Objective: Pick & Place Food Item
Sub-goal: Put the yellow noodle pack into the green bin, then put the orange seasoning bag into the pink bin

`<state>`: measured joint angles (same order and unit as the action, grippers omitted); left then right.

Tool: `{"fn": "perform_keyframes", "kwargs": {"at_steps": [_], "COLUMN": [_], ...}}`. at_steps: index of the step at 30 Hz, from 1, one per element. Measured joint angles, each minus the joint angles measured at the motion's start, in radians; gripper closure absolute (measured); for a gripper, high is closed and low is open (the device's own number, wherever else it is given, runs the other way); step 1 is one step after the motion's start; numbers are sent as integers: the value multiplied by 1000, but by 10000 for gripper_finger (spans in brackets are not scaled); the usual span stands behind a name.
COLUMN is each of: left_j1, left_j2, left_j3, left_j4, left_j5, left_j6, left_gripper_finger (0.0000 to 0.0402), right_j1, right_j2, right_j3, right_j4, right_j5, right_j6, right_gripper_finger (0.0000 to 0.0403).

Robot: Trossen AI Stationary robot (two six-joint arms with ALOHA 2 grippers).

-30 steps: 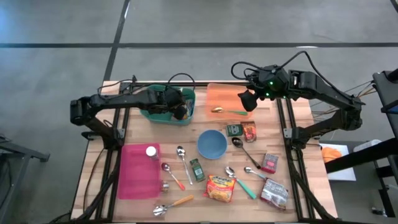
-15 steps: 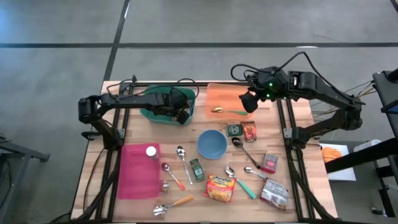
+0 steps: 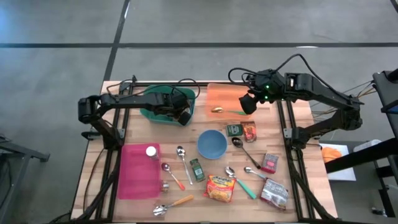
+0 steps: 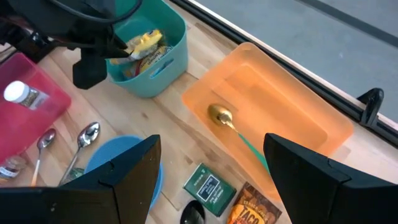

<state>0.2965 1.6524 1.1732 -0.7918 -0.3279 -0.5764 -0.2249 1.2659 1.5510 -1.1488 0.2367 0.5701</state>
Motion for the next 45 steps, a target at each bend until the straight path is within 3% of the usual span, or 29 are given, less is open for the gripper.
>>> {"fn": "perform_keyframes", "kwargs": {"at_steps": [6, 13, 23, 29, 34, 38, 45], "left_j1": [0, 0, -9, -10, -13, -18, -18], "left_j2": [0, -1, -130, -206, -227, -231, -231], "left_j3": [0, 41, 85, 85, 84, 84, 83], "left_j4": [0, -6, 23, 64, 55, 41, -1], "left_j5": [0, 7, 17, 127, 163, 165, 165], "left_j6": [0, 4, 65, 109, 106, 106, 108], "left_gripper_finger": [230, 176, 167, 167, 167, 167, 167], "right_j1": [0, 0, 0, 0, 0, 0, 0], "right_j2": [0, 0, -1, -3, -7, -32, -153], "right_j3": [-12, -14, -64, -200, -345, -481, -749], "right_j4": [0, -17, -256, -288, -283, -213, 177], "right_j5": [-1, 0, -8, -131, -141, -183, -293], "right_j6": [7, 46, 242, 330, 384, 405, 506], "right_gripper_finger": [121, 121, 121, 121, 121, 122, 122]}}
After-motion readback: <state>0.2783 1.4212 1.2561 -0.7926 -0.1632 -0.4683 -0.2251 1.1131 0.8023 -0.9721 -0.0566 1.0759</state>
